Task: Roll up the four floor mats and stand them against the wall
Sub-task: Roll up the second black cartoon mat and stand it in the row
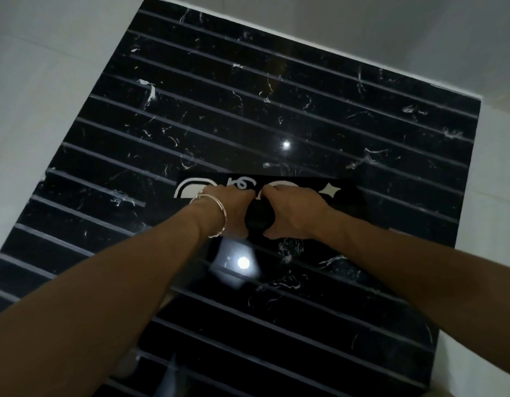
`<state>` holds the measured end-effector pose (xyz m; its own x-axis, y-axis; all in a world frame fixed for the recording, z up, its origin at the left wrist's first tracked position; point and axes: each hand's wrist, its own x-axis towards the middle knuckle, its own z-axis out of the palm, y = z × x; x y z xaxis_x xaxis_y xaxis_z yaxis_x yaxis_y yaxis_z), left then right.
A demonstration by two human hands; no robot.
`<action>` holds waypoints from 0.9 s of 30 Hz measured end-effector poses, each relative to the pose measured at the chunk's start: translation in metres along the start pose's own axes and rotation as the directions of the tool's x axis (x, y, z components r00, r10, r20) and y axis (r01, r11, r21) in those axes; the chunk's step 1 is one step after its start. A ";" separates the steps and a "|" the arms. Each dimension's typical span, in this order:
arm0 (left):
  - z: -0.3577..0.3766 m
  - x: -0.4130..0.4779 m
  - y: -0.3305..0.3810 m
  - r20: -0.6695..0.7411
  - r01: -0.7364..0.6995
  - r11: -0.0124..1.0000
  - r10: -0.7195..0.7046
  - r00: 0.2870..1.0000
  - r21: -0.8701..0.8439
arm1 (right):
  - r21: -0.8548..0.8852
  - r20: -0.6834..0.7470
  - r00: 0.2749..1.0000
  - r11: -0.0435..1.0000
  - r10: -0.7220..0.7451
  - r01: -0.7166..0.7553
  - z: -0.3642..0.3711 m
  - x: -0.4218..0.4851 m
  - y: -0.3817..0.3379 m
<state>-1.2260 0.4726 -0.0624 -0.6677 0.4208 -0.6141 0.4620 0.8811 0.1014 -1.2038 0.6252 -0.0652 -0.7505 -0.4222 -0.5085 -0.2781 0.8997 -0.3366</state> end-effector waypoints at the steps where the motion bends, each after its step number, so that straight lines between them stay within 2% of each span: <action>1: -0.002 0.000 -0.002 0.034 0.011 0.999 -0.009 0.999 -0.047 | -0.032 -0.011 1.000 0.999 -0.014 0.014 0.002 -0.001 -0.001; 4: -0.001 -0.004 -0.003 -0.023 -0.001 0.997 -0.001 1.000 -0.076 | -0.018 0.086 0.996 1.000 -0.003 0.005 -0.004 0.004 0.001; 7: 0.009 -0.003 0.004 -0.226 -0.056 0.991 0.083 0.971 0.121 | 0.134 0.263 0.964 0.988 0.034 -0.071 -0.015 0.011 0.012; 9: 0.009 0.000 0.006 -0.247 -0.044 0.981 0.091 0.965 0.191 | 0.198 0.292 0.955 0.975 0.044 -0.105 -0.017 0.011 0.016; 11: 0.005 0.004 0.002 -0.174 -0.021 0.992 0.043 0.984 0.128 | 0.147 0.187 0.981 0.986 0.051 -0.079 -0.013 0.010 0.013; 14: -0.002 0.002 -0.001 -0.015 0.025 1.000 -0.025 1.000 -0.005 | -0.072 -0.017 0.999 0.997 -0.040 0.039 0.002 0.007 0.001; 16: -0.002 -0.001 -0.001 -0.005 0.028 0.999 -0.028 1.000 -0.022 | -0.094 0.011 0.999 0.995 -0.036 0.037 0.006 0.010 -0.001; 17: 0.000 -0.002 0.000 -0.053 0.009 1.000 -0.009 0.999 0.006 | -0.067 0.061 0.998 0.998 -0.015 0.019 0.002 0.013 0.002; 19: 0.006 -0.001 0.002 -0.209 -0.047 0.993 0.070 0.975 0.111 | 0.081 0.207 0.978 0.996 0.012 -0.030 -0.008 0.018 0.010; 21: 0.009 0.001 0.003 -0.275 -0.058 0.982 0.106 0.955 0.178 | 0.222 0.290 0.957 0.973 -0.012 -0.056 -0.017 0.018 0.014; 23: 0.008 0.004 0.003 -0.222 -0.041 0.988 0.073 0.972 0.146 | 0.228 0.245 0.970 0.972 -0.009 -0.049 -0.017 0.013 0.013; 27: -0.001 0.003 0.000 -0.054 0.022 0.999 -0.024 0.998 -0.027 | -0.082 -0.011 1.000 0.997 -0.015 0.014 -0.003 0.009 0.003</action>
<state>-1.2288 0.4741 -0.0636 -0.7092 0.4110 -0.5728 0.4309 0.8958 0.1092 -1.2129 0.6249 -0.0683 -0.7530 -0.4340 -0.4946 -0.3368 0.8999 -0.2770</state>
